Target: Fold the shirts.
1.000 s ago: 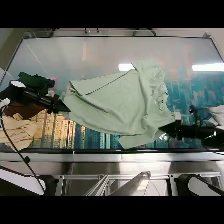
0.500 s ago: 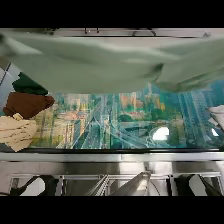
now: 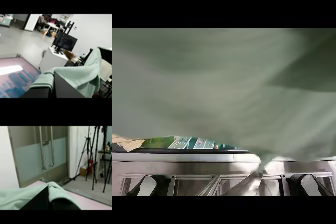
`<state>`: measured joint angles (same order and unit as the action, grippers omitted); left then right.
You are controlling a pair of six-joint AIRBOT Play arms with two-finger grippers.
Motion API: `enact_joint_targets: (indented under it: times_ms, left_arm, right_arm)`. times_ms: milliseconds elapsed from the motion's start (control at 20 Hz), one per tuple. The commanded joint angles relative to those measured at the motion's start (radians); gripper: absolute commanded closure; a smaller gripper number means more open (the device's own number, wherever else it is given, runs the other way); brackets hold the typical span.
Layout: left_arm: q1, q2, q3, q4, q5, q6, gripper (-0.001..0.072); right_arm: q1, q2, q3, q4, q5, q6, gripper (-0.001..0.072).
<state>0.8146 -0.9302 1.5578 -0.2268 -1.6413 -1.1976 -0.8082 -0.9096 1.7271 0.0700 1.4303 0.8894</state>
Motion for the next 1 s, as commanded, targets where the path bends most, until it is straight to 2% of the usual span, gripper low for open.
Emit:
enact_joint_targets:
  times_ms: [0, 100, 250, 400, 500, 700, 800, 950]
  left_arm:
    - [-0.183, -0.09, -0.145, 0.3, 0.025, -0.013, 0.0687]
    - [-0.315, -0.19, -0.232, 0.417, 0.079, 0.029, 0.0687]
    - [-0.468, -0.418, -0.284, 0.515, 0.224, 0.145, 0.0687]
    - [-0.529, -0.73, -0.185, 0.611, 0.282, 0.161, 0.0689]
    - [-0.548, -0.95, -0.039, 0.626, 0.244, 0.161, 0.0691]
    - [-0.575, -1.26, 0.29, 0.627, 0.178, 0.073, 0.0692]
    - [-0.575, -1.329, 0.402, 0.627, 0.18, 0.027, 0.0692]
    - [-0.572, -1.365, 0.496, 0.628, 0.149, -0.005, 0.0692]
  right_arm:
    - [0.183, -0.08, -0.042, -0.307, -0.021, 0.016, 0.0688]
    - [0.33, -0.133, -0.173, -0.462, -0.072, 0.016, 0.0687]
    - [0.477, -0.251, -0.399, -0.606, -0.242, -0.011, 0.0687]
    - [0.523, -0.437, -0.549, -0.608, -0.415, -0.063, 0.0688]
    - [0.521, -0.589, -0.552, -0.559, -0.451, -0.109, 0.0688]
    - [0.519, -0.813, -0.539, -0.257, -0.507, -0.317, 0.0688]
    - [0.509, -0.873, -0.518, -0.177, -0.507, -0.371, 0.0688]
    - [0.472, -0.895, -0.498, -0.181, -0.471, -0.371, 0.0688]
